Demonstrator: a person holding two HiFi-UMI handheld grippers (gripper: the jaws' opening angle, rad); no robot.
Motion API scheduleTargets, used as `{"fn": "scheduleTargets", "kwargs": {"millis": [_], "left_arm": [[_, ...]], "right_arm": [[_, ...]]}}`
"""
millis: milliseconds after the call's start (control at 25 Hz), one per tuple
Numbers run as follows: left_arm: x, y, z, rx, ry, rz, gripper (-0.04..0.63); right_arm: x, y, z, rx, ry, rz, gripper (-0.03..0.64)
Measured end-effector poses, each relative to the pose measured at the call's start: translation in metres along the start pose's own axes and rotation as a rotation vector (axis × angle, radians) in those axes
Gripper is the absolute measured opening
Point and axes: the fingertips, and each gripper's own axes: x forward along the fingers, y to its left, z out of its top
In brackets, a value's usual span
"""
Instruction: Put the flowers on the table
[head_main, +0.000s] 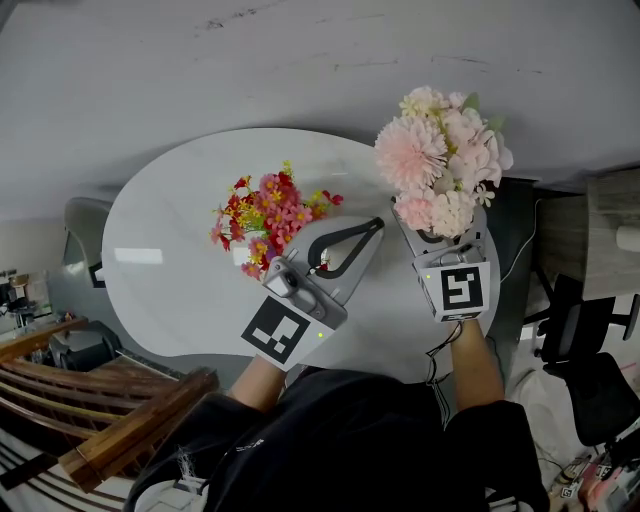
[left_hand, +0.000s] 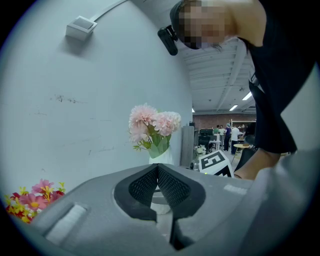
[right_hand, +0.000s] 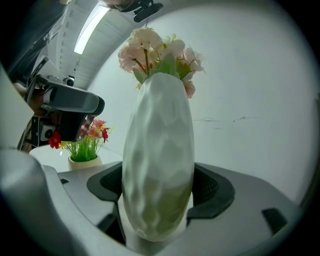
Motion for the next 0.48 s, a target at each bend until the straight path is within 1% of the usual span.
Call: {"fn": "scheduleTargets", "kwargs": {"millis": [240, 400, 480], "left_arm": [[0.008, 0.003, 0.002, 0.006, 0.003, 0.003, 0.005], [0.011, 0.003, 0.003, 0.01, 0.0, 0.001, 0.005], [0.011, 0.003, 0.004, 0.008, -0.001, 0.002, 0.005]], "right_arm": [[0.006, -0.005, -0.001, -0.043, -0.003, 0.008, 0.383], [0.007, -0.007, -0.001, -0.032, -0.001, 0.0, 0.383], [0.008, -0.008, -0.002, -0.044, -0.004, 0.003, 0.383]]}}
